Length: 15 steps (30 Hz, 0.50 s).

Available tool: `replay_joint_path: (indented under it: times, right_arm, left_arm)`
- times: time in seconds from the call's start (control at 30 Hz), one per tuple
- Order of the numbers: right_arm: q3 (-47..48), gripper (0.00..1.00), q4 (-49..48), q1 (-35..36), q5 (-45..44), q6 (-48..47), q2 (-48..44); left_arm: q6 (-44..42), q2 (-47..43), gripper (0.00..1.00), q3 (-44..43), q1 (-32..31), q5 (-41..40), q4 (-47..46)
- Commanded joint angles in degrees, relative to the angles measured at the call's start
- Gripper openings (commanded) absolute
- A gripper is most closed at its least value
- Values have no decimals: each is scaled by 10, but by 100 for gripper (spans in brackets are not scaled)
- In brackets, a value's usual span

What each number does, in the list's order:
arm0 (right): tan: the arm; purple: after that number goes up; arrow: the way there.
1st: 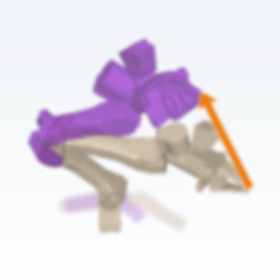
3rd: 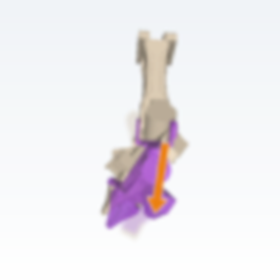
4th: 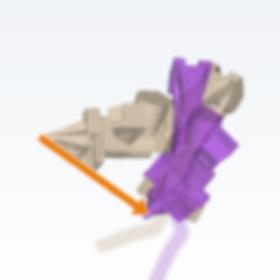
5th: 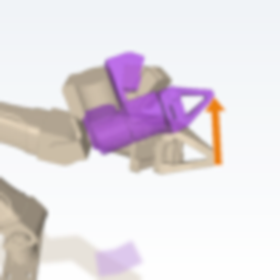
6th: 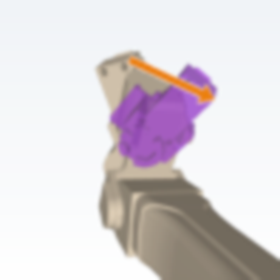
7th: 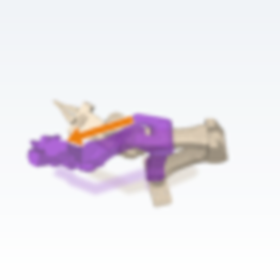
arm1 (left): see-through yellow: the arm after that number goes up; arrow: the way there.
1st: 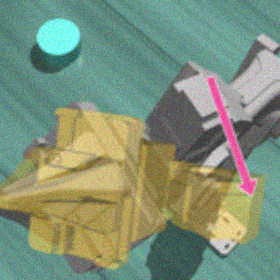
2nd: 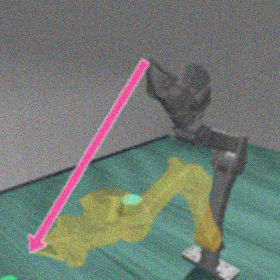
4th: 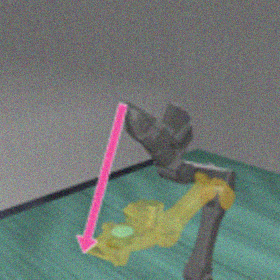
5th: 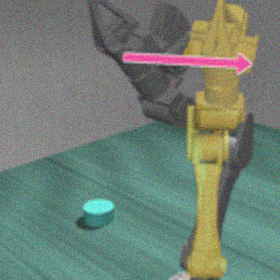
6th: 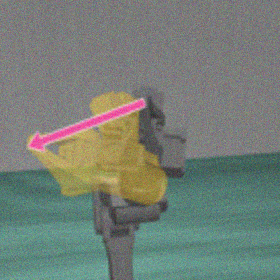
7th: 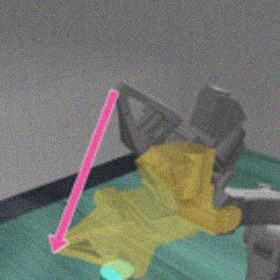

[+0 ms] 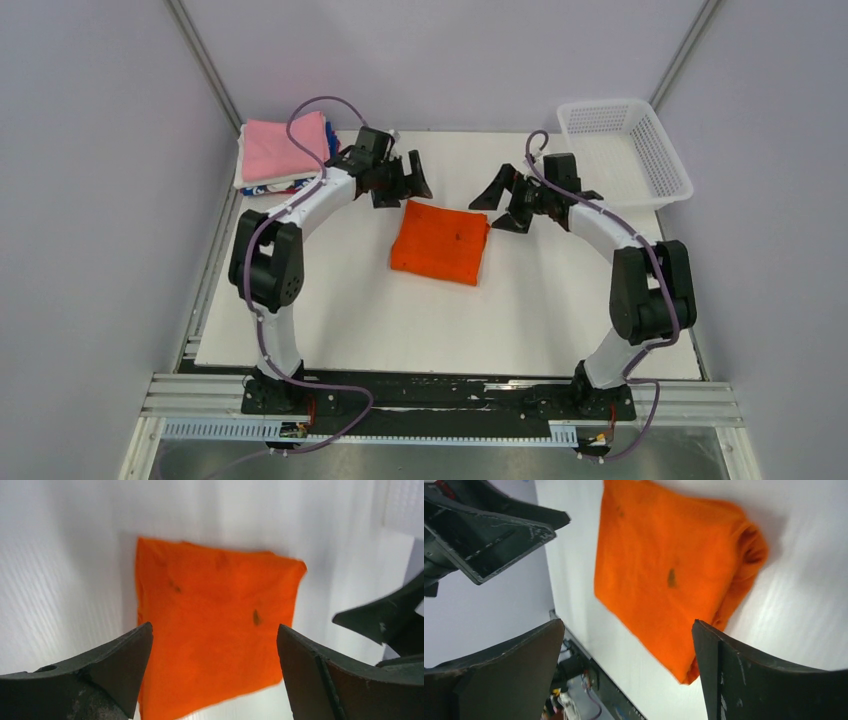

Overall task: Fold and stack the t-shirts
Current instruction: Smooth out wrinkles on the folded tshirt

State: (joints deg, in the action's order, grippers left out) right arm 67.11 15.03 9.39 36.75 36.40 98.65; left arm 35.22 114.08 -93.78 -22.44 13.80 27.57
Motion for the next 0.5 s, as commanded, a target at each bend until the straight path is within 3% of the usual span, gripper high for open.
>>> replay_joint_path:
  times: [0.0,0.13,0.27,0.47]
  right_arm:
    - [-75,100,-97,42,123,62,-60]
    - [-133,100,-186,79,165,90,-58]
    - [-175,100,-244,96,166,97,-23]
    - [-245,100,-235,91,86,80,12]
  left_arm:
    - [12,-118,100,123,-34,90,-70]
    - [66,-141,100,236,-37,140,-165]
    - [91,-116,100,290,-37,189,-221]
    - [80,-93,100,344,-37,152,-217]
